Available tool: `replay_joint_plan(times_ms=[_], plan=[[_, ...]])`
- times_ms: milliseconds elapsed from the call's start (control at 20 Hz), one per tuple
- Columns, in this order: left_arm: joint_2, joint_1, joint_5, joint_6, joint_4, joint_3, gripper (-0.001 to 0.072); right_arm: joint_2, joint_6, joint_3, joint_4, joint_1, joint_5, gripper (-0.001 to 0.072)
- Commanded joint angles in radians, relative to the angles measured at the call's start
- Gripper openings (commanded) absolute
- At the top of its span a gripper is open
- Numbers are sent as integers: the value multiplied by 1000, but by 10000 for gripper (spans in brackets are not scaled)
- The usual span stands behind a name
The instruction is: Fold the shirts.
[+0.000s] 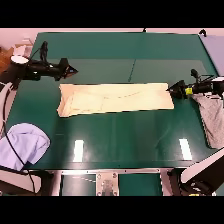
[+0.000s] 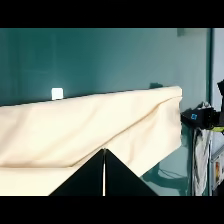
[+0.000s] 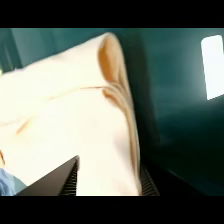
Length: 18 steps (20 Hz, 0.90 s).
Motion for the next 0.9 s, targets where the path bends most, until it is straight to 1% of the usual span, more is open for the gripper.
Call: replay_joint_plan(times_ms=[0, 50, 100, 200, 300, 450, 600, 650, 850], plan=[[-1, -92, 56, 11, 5, 2, 24, -55, -34, 42, -29, 45, 56, 292], [-2, -121, 80, 22, 6, 2, 24, -55, -42, 53, -29, 52, 62, 111], [-3, -153, 113, 32, 12, 2, 24, -55, -43, 76, -29, 54, 72, 18], [-12, -218, 185, 31, 72, 1, 24, -50, -27, 137, -29, 52, 124, 18], [-33, -300, 238, -10, 158, 1, 24, -21, -19, 195, -24, 54, 196, 17], [-100, -440, 319, -21, 184, 16, 24, 70, 2, 251, 26, 66, 280, 18], [-237, -555, 337, -37, 187, 126, 23, 196, 37, 273, 106, 90, 342, 18], [-285, -581, 339, -56, 187, 171, 24, 241, 51, 273, 111, 104, 355, 18], [-442, -652, 324, -135, 185, 346, 24, 386, 51, 274, 113, 164, 359, 18]])
